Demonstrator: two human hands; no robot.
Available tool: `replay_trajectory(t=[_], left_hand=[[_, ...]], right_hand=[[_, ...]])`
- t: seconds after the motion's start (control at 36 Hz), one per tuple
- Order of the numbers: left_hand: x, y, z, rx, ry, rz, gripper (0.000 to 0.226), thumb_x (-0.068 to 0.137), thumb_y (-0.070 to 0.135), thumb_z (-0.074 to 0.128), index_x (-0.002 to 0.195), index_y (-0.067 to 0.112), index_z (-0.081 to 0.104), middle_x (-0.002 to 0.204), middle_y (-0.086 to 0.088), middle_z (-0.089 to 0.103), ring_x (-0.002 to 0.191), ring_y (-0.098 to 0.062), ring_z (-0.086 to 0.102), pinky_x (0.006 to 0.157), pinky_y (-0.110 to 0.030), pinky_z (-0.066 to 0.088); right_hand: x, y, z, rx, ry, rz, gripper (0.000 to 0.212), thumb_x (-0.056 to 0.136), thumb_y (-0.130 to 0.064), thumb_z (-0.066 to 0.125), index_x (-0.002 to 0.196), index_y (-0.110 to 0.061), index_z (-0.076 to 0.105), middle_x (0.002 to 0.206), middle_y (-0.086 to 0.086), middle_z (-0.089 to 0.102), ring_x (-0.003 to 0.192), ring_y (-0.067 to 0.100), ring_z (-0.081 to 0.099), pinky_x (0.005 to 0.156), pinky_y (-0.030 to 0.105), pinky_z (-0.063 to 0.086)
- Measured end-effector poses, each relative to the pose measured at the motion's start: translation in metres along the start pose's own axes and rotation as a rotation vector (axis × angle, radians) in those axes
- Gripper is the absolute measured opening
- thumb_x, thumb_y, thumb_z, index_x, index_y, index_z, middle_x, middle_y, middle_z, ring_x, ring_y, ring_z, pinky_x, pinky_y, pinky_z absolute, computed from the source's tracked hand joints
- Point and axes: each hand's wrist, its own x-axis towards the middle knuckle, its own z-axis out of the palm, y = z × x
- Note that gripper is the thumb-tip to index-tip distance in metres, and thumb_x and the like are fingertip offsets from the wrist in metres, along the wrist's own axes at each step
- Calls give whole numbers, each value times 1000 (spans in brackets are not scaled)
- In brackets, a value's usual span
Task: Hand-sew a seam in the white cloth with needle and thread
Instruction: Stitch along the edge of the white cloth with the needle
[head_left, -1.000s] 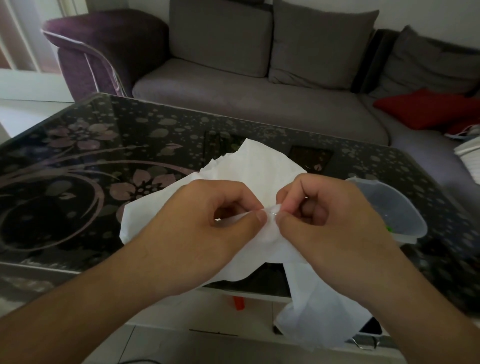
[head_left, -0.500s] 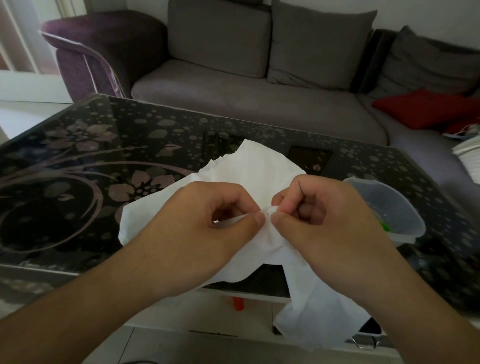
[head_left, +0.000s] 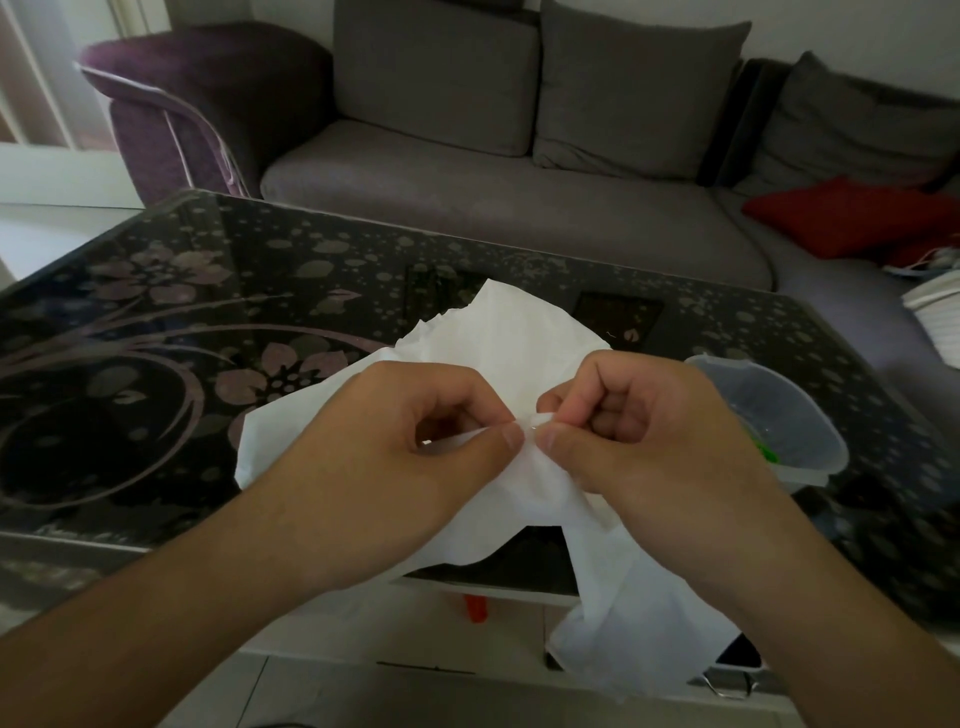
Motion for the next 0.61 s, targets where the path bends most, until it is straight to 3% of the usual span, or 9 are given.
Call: replay_trajectory(t=[0.25,0.44,0.61], left_hand=[[0,2,1,28,6,-2,15,89,44,63,87,37,77,88,21,74,89,-4,70,77,-20,52],[-3,1,2,27,-6,1,12,91,41,67,87,37,76,85,22,73,85,-4,69,72,-12,45],[-2,4,0,57,-25,6,13,90,44,64,87,40,76,85,27,72,89,0,69,72,-8,48]], right_hand=[[0,-1,0,-17,7,7,18,83,-12,80,74,-22,68,89,-22,73,86,-1,71,73,24,62],[-2,3,2,-75,13,-67,23,83,-9,80,73,-23,66,87,-21,71,87,-1,70,75,14,58],[-3,1,6,-168,47,-156,30,83,-3,78,71,-24,61,82,-16,68,82,4,68,72,18,58]])
